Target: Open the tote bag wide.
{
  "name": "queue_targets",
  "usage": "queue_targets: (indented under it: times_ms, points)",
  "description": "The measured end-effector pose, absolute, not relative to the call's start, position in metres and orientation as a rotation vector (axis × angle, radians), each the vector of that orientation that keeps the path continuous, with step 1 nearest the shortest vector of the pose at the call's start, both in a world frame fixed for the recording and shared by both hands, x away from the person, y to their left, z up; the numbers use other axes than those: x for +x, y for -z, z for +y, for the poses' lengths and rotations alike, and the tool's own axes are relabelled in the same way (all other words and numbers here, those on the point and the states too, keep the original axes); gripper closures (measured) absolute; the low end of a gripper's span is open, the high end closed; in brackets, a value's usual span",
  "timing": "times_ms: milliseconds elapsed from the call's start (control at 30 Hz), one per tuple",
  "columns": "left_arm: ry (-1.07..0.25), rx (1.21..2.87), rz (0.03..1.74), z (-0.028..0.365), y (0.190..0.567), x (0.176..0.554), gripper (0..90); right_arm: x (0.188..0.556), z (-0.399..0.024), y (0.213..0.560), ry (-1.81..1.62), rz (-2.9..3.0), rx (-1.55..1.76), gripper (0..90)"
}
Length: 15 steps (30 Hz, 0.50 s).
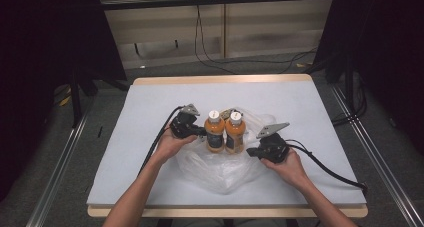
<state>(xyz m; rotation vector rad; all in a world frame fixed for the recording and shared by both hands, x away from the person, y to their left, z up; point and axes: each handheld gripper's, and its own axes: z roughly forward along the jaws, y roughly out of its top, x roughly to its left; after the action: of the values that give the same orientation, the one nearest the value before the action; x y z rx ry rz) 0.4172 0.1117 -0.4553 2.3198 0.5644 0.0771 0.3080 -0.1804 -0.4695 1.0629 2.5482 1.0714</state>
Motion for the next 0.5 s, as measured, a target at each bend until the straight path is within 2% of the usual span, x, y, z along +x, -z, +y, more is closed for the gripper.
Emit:
queue_targets:
  times_ms: [133,200,400,500]
  points:
    - [-0.091,2.36,0.617,0.112,0.474,0.427,90.0,0.305,-0.183,0.477,-1.035,2.567,1.066,90.0]
    - [-0.074,2.31,0.663,0.116,0.478,0.43,90.0,0.304,-0.185,0.476,-1.021,2.565,1.073,90.0]
    - [-0.141,2.279,0.72,0.121,0.48,0.435,90.0,0.296,-0.194,0.476,-1.02,2.549,1.073,90.0]
    - [-0.086,2.213,0.802,0.13,0.483,0.441,90.0,0.293,-0.197,0.476,-1.022,2.553,1.073,90.0]
